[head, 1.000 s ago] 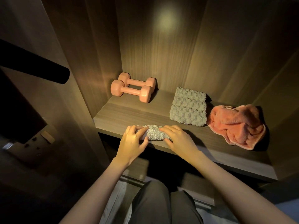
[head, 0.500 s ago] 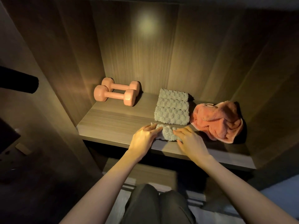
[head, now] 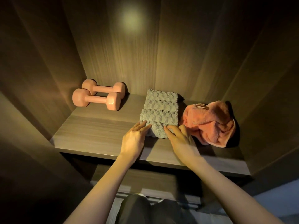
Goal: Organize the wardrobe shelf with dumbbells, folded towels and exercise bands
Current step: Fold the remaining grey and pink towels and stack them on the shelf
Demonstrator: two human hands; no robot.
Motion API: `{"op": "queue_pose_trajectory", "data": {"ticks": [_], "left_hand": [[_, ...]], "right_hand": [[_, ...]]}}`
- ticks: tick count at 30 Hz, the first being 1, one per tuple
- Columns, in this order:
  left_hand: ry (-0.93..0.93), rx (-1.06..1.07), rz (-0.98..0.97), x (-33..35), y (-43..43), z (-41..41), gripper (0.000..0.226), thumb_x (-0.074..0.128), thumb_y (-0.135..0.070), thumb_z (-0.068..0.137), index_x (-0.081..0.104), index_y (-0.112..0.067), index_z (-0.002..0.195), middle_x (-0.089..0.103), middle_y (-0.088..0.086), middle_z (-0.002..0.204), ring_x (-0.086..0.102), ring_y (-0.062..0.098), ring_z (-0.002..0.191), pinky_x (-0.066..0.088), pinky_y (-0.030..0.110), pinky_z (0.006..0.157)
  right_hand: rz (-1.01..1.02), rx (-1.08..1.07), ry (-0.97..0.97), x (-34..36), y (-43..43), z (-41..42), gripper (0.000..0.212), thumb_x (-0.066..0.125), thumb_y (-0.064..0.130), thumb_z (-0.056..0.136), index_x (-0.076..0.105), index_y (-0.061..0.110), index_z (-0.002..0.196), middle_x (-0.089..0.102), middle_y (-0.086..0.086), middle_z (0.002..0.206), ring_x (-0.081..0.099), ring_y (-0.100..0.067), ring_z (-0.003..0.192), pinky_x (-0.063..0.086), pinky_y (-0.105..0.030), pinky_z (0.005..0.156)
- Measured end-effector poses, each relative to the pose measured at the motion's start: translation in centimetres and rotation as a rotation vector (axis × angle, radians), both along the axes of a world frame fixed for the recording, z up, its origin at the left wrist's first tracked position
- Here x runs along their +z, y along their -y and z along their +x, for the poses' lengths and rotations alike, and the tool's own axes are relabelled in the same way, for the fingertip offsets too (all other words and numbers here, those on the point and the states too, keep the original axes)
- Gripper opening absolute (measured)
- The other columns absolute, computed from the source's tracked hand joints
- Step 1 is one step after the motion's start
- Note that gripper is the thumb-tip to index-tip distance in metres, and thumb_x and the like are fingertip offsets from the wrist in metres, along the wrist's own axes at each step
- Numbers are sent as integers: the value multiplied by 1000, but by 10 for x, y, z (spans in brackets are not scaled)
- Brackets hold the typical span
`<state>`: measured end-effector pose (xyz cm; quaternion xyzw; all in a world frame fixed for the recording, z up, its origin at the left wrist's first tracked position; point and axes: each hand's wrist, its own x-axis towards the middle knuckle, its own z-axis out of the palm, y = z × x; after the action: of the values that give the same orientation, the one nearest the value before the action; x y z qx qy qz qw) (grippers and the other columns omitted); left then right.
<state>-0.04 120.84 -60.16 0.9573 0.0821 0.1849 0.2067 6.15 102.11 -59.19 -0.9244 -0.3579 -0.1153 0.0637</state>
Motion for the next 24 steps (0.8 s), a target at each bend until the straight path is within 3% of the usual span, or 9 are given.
{"op": "queue_pose_trajectory", "data": {"ticks": [3, 6, 8, 10, 13, 15, 17, 20, 24], "left_hand": [[-10, 4, -25, 2, 0, 3, 39, 50, -12, 96, 57, -24, 132, 46, -2, 145, 41, 16, 136, 47, 35, 98], [-17, 19, -45, 8, 0, 3, 35, 51, -19, 97, 59, -25, 130, 48, -5, 144, 44, 16, 133, 47, 36, 97], [16, 14, -13, 14, 0, 0, 33, 58, -23, 93, 63, -23, 126, 52, -4, 140, 46, 18, 131, 47, 38, 98], [107, -1, 99, 18, 2, -3, 29, 66, -27, 89, 70, -17, 116, 60, 1, 131, 53, 23, 125, 44, 40, 102], [220, -16, 166, 19, 10, -1, 27, 65, -23, 90, 70, -13, 114, 64, 4, 126, 57, 23, 120, 40, 39, 108], [187, -27, 136, 20, 15, 6, 33, 54, -22, 96, 61, -12, 127, 56, 5, 135, 49, 20, 129, 31, 34, 114], [58, -42, 90, 20, 16, 17, 43, 37, -26, 103, 41, -14, 144, 38, 3, 150, 28, 16, 142, 16, 29, 119], [-103, -32, 105, 20, 13, 37, 49, 23, -29, 104, 18, -14, 151, 14, 0, 159, 4, 14, 148, 1, 29, 120], [-225, -29, 162, 18, 9, 52, 52, 19, -29, 104, 8, -15, 152, 2, 1, 161, -6, 15, 148, -6, 33, 119]], "right_hand": [[-60, 8, -49, -4, 2, 2, 66, 45, 6, 94, 19, 22, 152, 25, 9, 152, 32, -23, 125, 44, -32, 88], [-62, 11, -100, -5, 6, 3, 67, 44, 12, 97, 10, 24, 153, 11, 10, 157, 19, -22, 136, 42, -37, 98], [-27, 13, -87, 0, 9, 2, 69, 46, 7, 95, 14, 24, 153, 11, 8, 159, 12, -21, 144, 37, -39, 106], [11, 55, -17, 6, 8, -1, 69, 54, -1, 87, 30, 16, 150, 25, 0, 157, 19, -22, 146, 32, -40, 113], [-10, 113, 42, 8, 0, -5, 63, 57, 15, 91, 30, 8, 147, 26, -7, 156, 18, -25, 146, 12, -39, 118], [-56, 84, -18, 3, -5, -7, 62, 37, 30, 102, 4, 11, 151, -2, -6, 160, -5, -24, 148, -10, -35, 116], [-76, 26, -63, 0, -11, -5, 61, 24, 35, 104, -8, 11, 150, -18, -6, 156, -17, -23, 146, -19, -34, 114], [-47, -38, -115, 6, -23, 3, 59, 17, 35, 104, -9, 11, 151, -20, -7, 156, -20, -21, 145, -20, -33, 114], [-76, -101, -195, 9, -35, 21, 56, 13, 34, 104, -9, 13, 151, -15, -3, 159, -18, -17, 146, -18, -34, 114]]}}
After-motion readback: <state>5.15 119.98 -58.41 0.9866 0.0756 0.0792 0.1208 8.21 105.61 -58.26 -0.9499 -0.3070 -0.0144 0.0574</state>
